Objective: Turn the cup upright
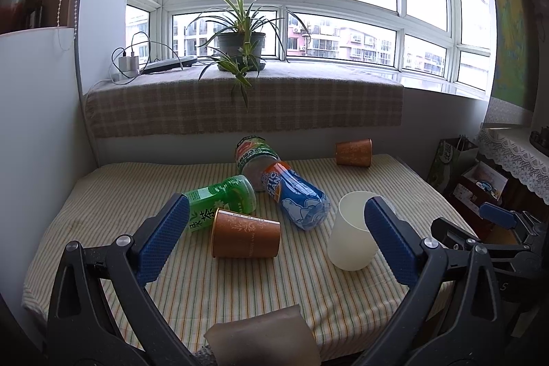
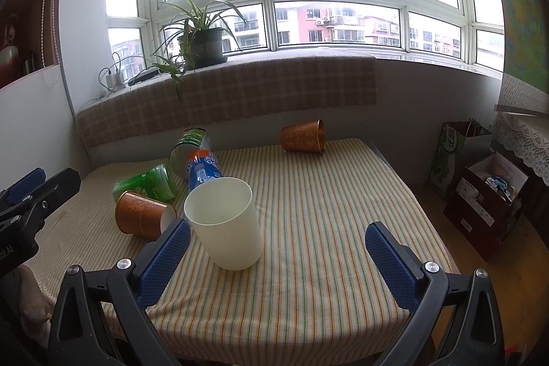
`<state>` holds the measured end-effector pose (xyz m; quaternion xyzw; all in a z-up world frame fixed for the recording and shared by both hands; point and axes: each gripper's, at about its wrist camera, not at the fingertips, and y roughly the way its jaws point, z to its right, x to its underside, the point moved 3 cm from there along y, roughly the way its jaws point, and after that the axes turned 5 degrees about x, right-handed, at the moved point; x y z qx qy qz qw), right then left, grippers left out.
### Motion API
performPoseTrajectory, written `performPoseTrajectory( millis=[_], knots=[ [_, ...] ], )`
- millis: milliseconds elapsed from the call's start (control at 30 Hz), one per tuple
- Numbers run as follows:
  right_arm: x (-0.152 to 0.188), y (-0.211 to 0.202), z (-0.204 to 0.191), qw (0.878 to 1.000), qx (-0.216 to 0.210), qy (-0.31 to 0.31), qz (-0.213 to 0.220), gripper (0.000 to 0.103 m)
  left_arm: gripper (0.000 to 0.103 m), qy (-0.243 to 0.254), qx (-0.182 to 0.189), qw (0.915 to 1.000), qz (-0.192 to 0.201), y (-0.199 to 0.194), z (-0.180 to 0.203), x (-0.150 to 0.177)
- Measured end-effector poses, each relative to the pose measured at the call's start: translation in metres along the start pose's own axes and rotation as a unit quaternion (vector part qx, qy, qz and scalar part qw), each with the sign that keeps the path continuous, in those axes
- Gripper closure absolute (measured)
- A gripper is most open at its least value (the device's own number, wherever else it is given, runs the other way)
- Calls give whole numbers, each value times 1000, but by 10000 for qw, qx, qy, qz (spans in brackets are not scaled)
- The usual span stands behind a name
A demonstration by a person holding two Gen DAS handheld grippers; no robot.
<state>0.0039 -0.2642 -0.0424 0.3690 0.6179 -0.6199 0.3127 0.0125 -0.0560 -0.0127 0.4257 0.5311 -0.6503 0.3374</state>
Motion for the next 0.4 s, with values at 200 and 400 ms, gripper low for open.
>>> performPoseTrajectory(
  millis=[200, 400],
  knots=[
    [1, 0, 0, 10000, -5, -6, -12, 0, 0, -24, -29, 10000, -21, 1, -2, 1],
    [3, 2, -1, 10000, -23, -13, -42, 0, 0, -16, -38, 10000, -19, 1, -2, 1]
  ],
)
